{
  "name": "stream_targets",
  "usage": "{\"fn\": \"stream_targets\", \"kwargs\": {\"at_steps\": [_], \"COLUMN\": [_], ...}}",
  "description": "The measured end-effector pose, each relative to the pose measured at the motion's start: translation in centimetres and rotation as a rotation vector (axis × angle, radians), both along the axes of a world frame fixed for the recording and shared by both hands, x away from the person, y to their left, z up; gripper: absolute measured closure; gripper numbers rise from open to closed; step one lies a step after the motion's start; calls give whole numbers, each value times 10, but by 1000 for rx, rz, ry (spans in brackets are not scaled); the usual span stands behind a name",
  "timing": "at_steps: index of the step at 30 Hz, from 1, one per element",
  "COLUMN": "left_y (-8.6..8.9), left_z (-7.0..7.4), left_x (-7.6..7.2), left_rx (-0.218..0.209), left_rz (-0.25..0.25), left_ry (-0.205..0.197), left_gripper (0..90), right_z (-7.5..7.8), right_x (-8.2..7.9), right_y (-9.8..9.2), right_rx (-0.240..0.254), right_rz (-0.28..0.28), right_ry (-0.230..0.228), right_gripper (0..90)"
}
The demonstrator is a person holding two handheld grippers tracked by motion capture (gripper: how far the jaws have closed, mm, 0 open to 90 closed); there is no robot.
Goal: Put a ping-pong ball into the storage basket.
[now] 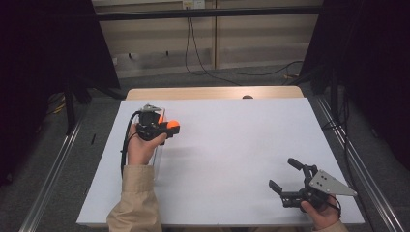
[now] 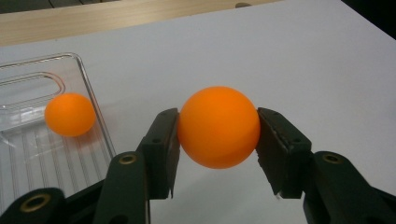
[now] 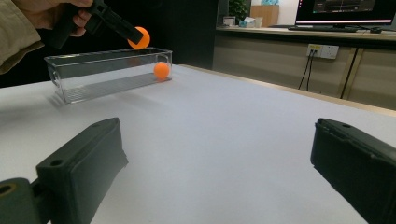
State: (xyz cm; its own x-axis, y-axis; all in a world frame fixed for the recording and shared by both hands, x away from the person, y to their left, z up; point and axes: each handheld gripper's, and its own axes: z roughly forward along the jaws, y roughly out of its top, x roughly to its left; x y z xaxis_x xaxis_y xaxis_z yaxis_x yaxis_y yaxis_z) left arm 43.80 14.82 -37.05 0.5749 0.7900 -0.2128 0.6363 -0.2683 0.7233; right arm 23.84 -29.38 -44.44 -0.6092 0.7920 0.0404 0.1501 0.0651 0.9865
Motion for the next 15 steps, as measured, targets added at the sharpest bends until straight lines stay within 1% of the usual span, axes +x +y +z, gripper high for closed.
{"fn": "stream_targets", "kwargs": {"at_steps": [7, 15], "left_y": [3, 8], "left_z": [1, 1], "left_x": [0, -1], "left_rx": [0, 0], "left_rz": [7, 14], "left_ry": [-8, -5], "left_gripper": [508, 508], "right_z": [0, 0], "right_x": [0, 0], "right_y": [0, 0], "right_rx": [0, 1], "right_rz": [0, 1], "right_ry": [1, 2], "right_gripper": [25, 25]}}
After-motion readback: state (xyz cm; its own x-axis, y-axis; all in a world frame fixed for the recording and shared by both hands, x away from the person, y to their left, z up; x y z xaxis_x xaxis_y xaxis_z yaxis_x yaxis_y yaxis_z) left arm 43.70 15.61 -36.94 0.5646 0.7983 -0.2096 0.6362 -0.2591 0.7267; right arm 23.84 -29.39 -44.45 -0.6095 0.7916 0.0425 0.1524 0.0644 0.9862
